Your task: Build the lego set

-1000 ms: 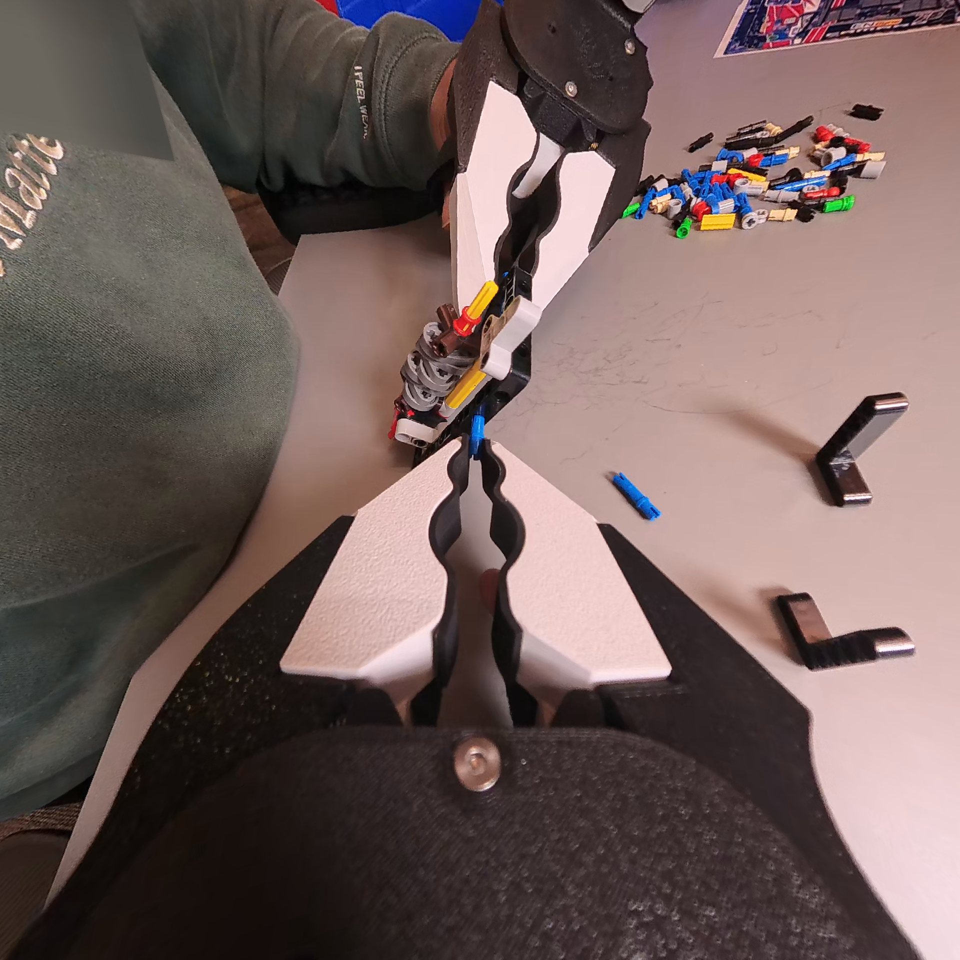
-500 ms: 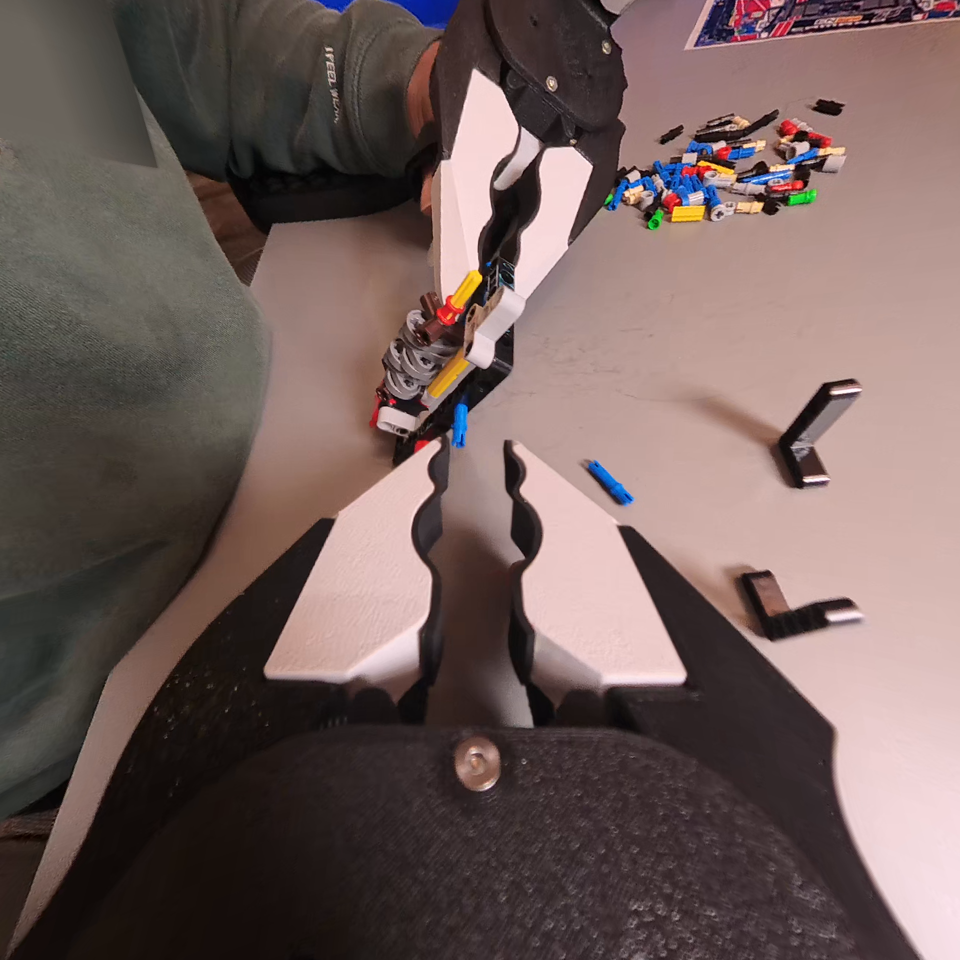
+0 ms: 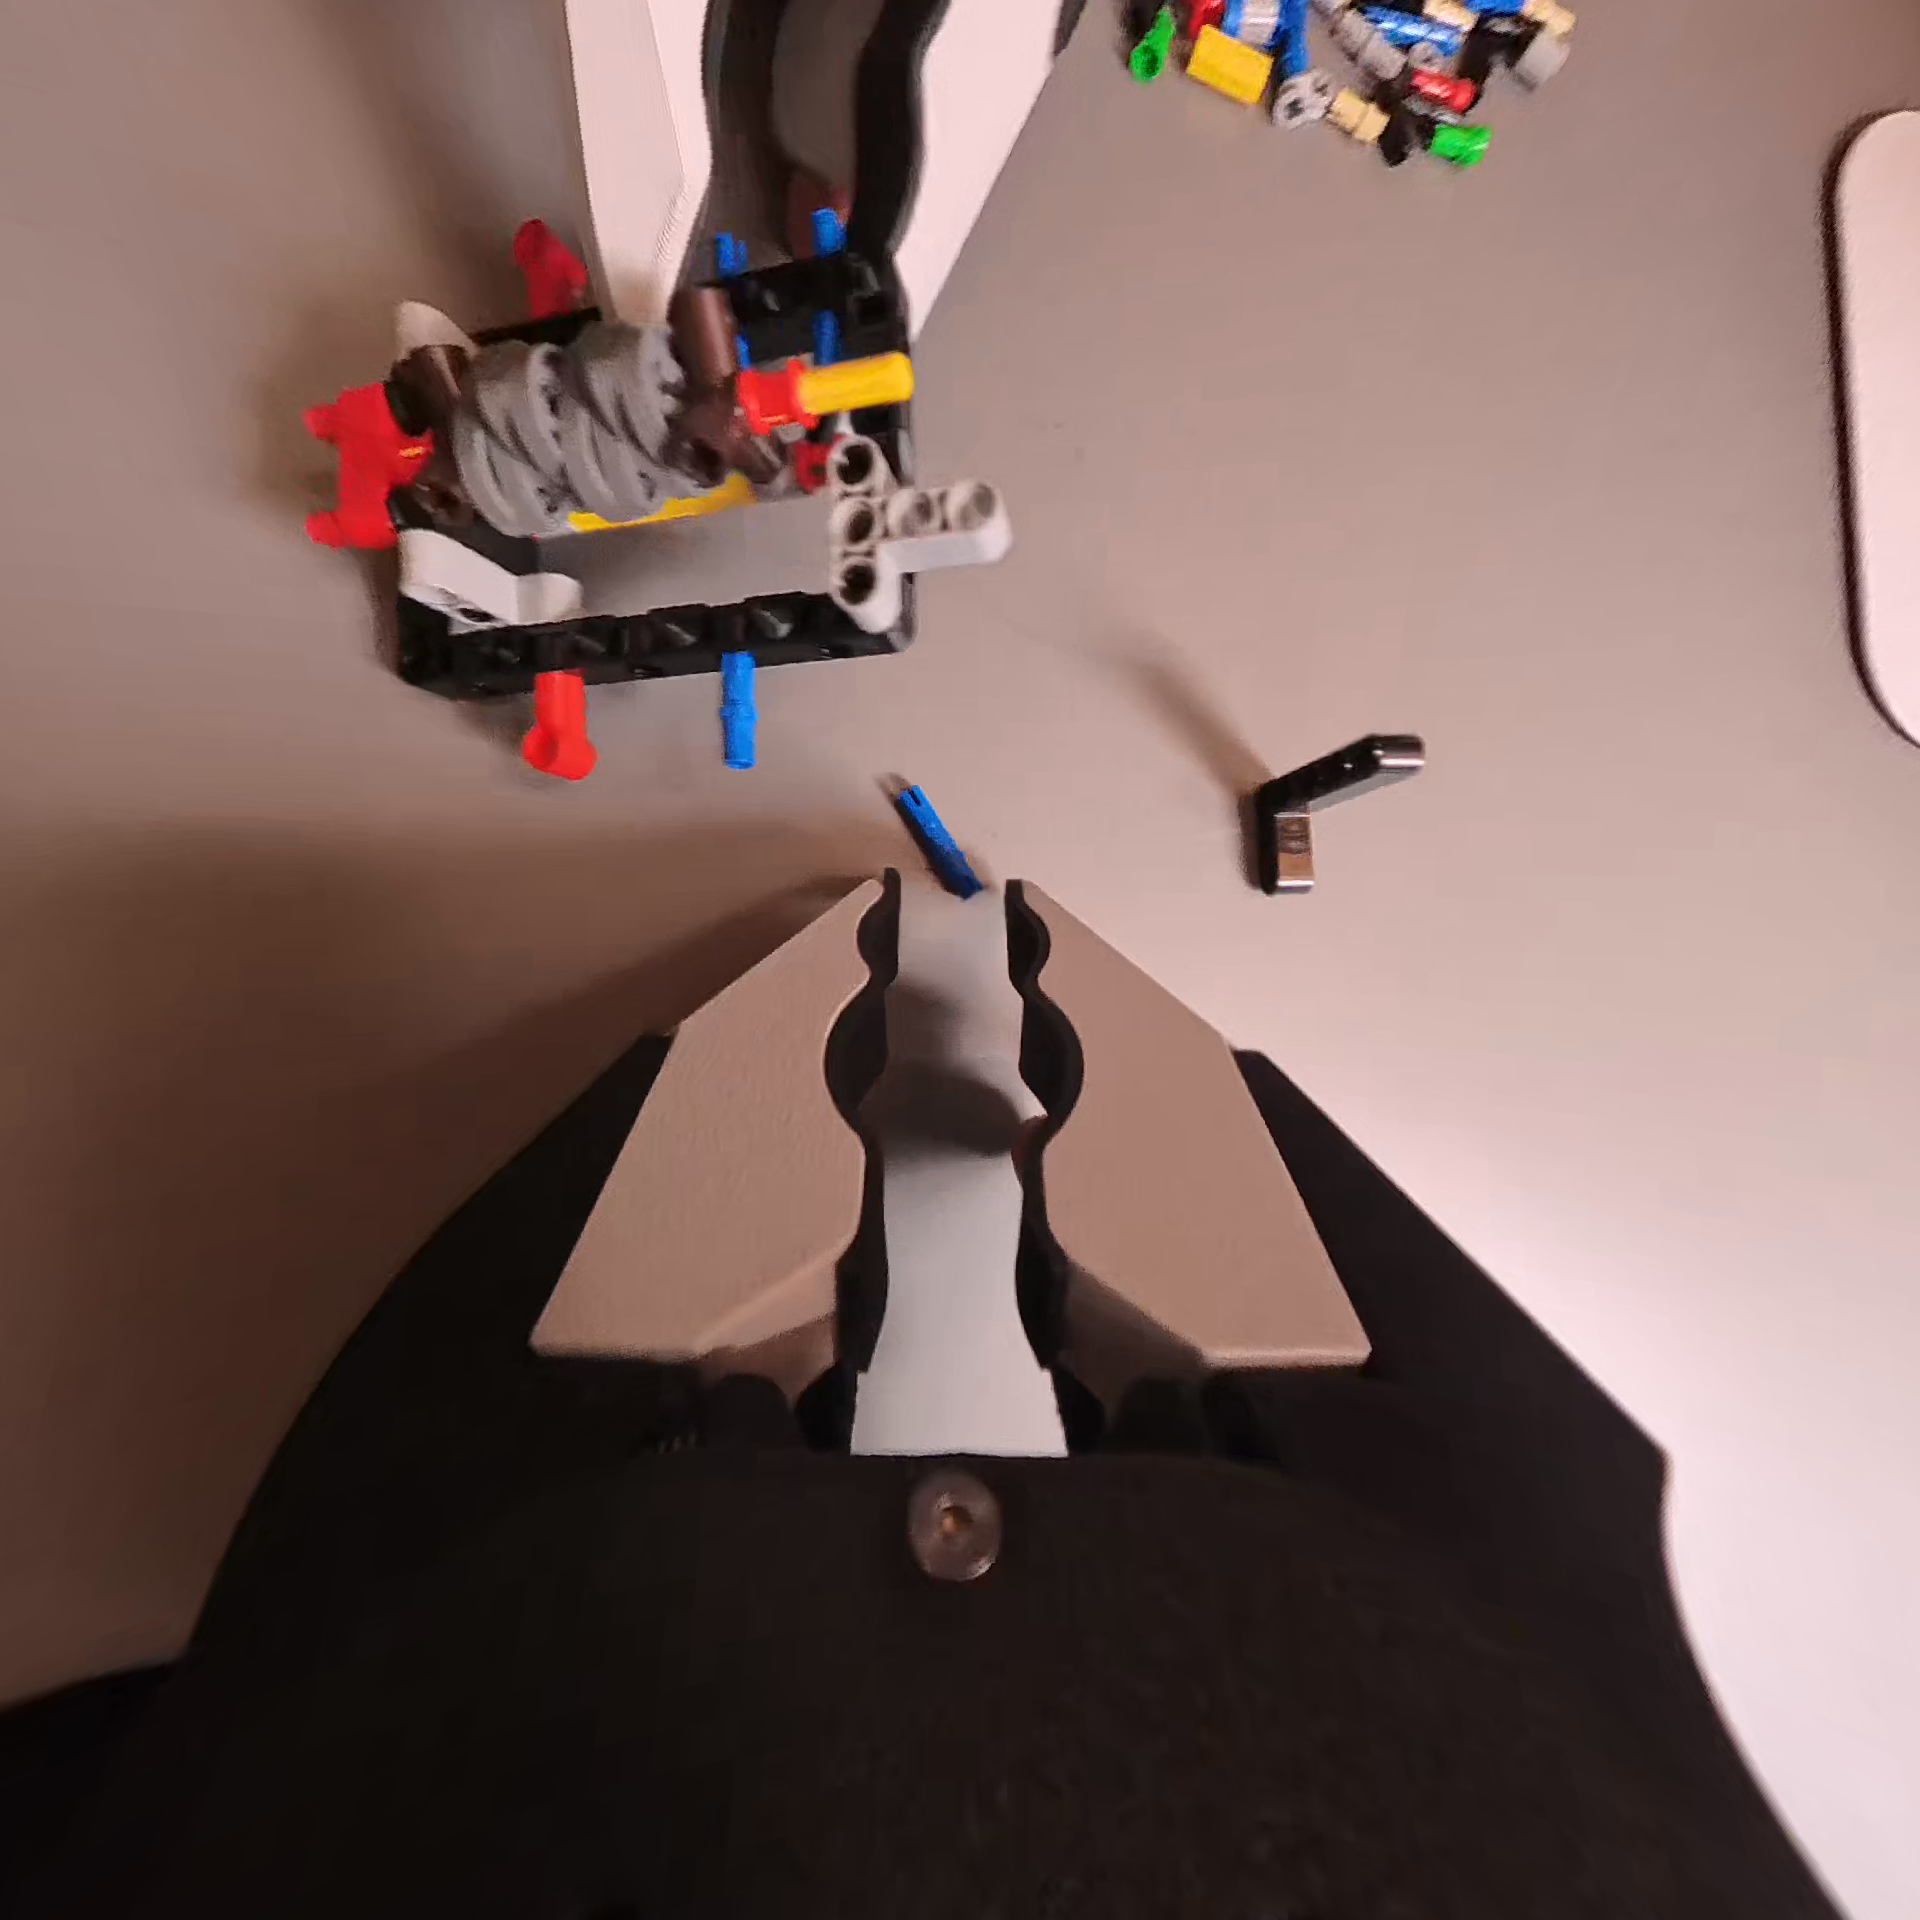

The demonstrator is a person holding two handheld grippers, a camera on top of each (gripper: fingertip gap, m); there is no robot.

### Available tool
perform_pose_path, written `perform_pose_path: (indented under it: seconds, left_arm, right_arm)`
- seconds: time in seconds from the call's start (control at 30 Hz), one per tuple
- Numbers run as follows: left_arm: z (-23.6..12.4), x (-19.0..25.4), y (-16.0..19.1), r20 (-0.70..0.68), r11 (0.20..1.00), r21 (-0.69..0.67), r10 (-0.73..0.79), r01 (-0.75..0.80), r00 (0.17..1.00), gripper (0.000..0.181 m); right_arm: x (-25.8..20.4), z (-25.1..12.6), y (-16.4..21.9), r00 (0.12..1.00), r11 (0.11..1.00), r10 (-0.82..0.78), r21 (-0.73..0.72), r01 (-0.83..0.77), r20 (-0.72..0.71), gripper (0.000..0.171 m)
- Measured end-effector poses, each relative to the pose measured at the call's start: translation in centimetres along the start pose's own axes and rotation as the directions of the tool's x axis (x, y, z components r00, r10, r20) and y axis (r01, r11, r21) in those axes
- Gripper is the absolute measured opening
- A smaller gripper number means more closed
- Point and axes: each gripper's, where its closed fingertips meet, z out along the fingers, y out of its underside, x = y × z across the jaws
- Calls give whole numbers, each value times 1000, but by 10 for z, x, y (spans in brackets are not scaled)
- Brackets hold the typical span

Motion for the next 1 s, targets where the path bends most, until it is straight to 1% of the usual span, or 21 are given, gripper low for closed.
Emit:
perform_pose_path:
  seconds: [0.1, 0.17, 0.23, 0.3, 0.4, 0.5, 0.57, 0.63, 0.7, 0.77, 0.87, 0.93, 1.0]
  left_arm:
    - [-5, -6, 1, 88, 997, -38, 76, -73, 993, 45]
    - [-7, -6, 2, 105, 993, -60, 108, -102, 989, 54]
    - [-8, -7, 5, 119, 990, -78, 128, -119, 985, 58]
    - [-9, -10, 8, 143, 986, -100, 146, -133, 979, 58]
    - [-13, -18, 7, 189, 984, -102, 161, -144, 969, 60]
    - [-21, -19, -11, 215, 990, -1, 141, -144, 966, 47]
    - [-21, -7, -26, 178, 984, 85, 140, -157, 974, 32]
    - [-16, 7, -38, 149, 971, 142, 171, -192, 974, 21]
    - [-9, 19, -46, 135, 959, 157, 218, -238, 967, 17]
    - [-3, 27, -51, 148, 944, 157, 268, -290, 952, 13]
    - [1, 35, -54, 163, 924, 150, 327, -351, 931, 7]
    - [3, 39, -54, 160, 921, 152, 336, -359, 928, 3]
    - [3, 40, -55, 152, 920, 165, 333, -356, 930, 2]
  right_arm:
    - [0, 2, -1, 999, 1000, 11, -20, -11, 33, 17]
    - [0, 3, -2, 998, 999, 31, -33, -29, 60, 16]
    - [-4, 4, -3, 994, 998, 49, -51, -44, 98, 10]
    - [-7, 5, -3, 992, 997, 53, -59, -47, 116, 3]
    - [-8, 4, -3, 994, 997, 46, -58, -40, 103, 3]
    - [-9, -1, -6, 995, 999, 54, -11, -53, 84, 2]
    - [-10, -13, -20, 996, 995, 54, 79, -59, 65, 2]
    - [-11, -26, -38, 998, 983, 50, 175, -55, 34, 2]
    - [-16, -38, -57, 999, 962, 35, 271, -39, 17, 2]
    - [-22, -44, -67, 1000, 951, 19, 308, -21, 10, 2]
    - [-27, -48, -70, 1000, 946, 14, 324, -16, 10, 2]
    - [-28, -49, -70, 1000, 941, 20, 337, -24, 16, 2]
    - [-29, -51, -69, 999, 935, 32, 352, -39, 25, 2]
